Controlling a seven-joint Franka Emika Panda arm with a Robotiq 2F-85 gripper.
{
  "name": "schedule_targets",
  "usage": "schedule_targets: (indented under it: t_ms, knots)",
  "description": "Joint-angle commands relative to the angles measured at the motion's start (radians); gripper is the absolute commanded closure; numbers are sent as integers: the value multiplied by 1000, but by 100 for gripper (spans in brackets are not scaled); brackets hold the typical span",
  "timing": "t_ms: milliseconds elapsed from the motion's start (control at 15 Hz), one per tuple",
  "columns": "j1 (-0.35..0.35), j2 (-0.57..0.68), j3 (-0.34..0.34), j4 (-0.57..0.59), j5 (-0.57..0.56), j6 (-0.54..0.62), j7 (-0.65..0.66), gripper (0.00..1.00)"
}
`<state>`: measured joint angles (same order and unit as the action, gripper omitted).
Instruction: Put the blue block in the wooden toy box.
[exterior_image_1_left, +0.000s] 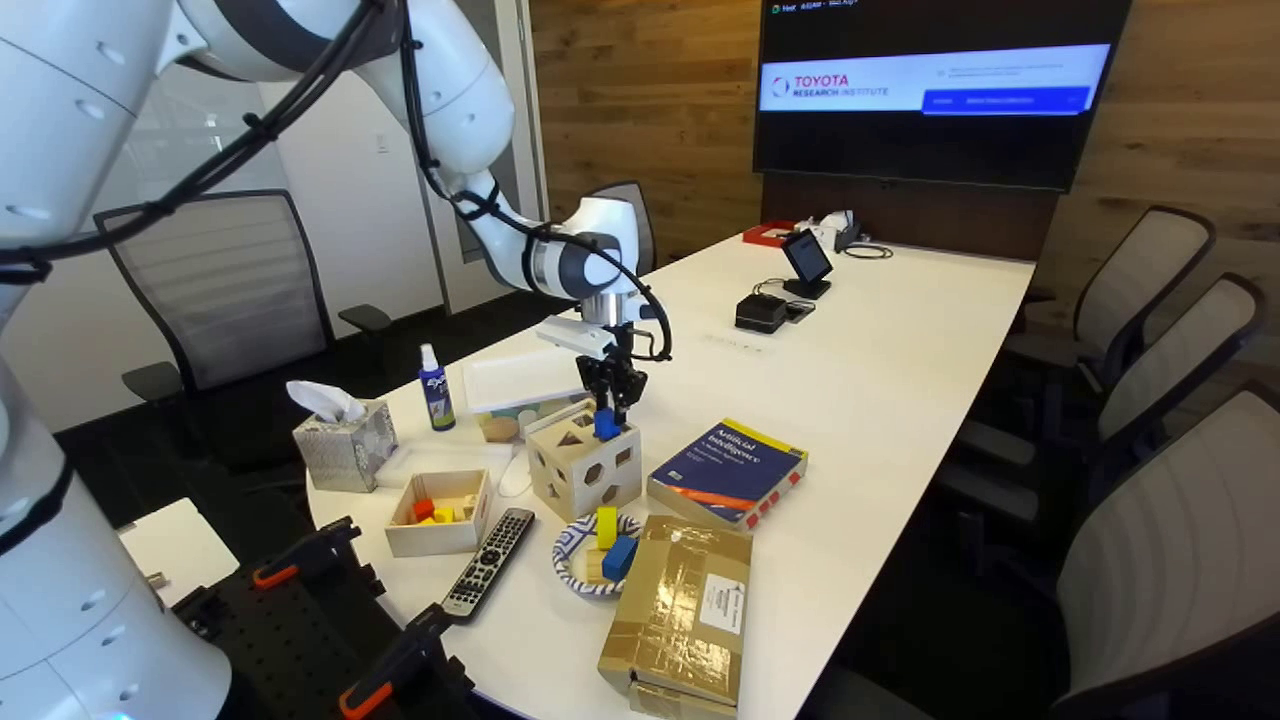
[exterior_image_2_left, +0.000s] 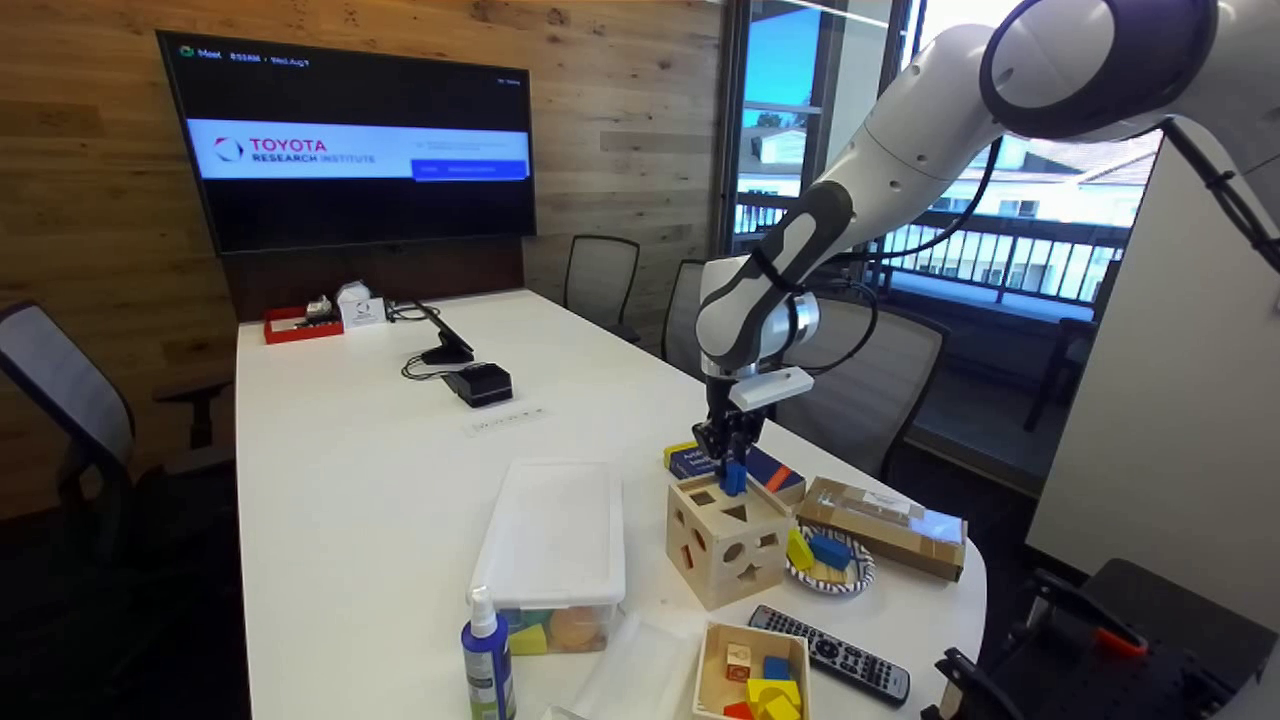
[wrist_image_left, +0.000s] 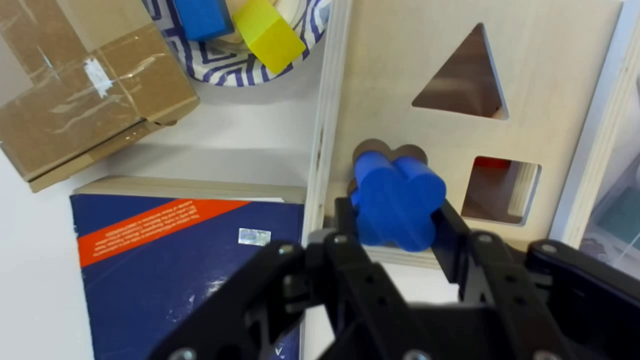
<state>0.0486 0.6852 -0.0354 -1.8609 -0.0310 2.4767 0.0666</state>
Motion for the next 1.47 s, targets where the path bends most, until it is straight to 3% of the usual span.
schedule_targets:
  t_ms: [0, 800, 867, 933, 1000, 1333, 1400]
  knots:
    - [-4, 8, 17, -59, 12, 63, 8, 85]
    - [-8, 7, 19, -136, 32, 168, 12, 85]
    - [-11, 6, 22, -134, 35, 167, 9, 65]
    - [-12, 5, 24, -133, 36, 163, 5, 35]
    - [-12, 2, 25, -135, 37, 166, 5, 34]
    - [-13, 7, 32, -133, 48, 179, 4, 1]
    - [-14, 7, 34, -133, 50, 180, 3, 0]
